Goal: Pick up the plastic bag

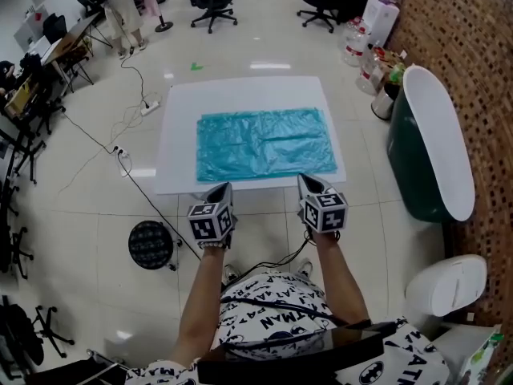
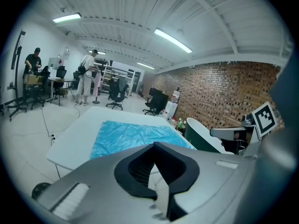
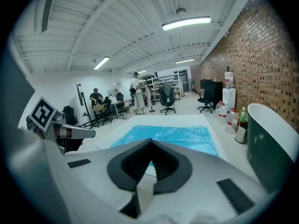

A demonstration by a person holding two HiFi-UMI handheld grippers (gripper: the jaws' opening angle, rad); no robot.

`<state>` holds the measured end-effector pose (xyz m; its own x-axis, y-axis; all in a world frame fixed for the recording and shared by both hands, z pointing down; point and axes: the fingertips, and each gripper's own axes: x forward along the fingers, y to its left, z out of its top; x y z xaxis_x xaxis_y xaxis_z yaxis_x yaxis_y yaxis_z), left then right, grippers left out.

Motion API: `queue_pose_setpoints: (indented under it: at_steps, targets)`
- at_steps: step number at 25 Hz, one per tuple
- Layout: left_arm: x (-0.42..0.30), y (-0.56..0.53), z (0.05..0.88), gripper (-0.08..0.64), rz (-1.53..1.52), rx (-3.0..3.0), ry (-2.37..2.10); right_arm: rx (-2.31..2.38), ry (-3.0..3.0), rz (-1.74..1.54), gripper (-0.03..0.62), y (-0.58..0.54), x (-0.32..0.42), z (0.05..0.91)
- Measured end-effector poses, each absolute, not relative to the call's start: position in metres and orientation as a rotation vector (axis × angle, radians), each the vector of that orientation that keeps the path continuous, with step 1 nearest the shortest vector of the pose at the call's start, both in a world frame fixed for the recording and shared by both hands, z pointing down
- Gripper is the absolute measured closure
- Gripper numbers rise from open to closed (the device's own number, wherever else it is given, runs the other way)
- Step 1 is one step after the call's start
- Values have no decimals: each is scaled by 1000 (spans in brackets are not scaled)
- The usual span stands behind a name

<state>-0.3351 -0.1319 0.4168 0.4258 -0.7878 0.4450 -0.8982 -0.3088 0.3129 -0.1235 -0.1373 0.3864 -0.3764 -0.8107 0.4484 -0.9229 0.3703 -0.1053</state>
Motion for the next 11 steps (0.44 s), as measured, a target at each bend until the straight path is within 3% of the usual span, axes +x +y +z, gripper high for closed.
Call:
queue_pose_setpoints:
  at_steps: [11]
  targets:
    - [-323, -139, 416, 560, 280, 2173, -1413, 1491, -2308, 461, 580, -141, -119, 386]
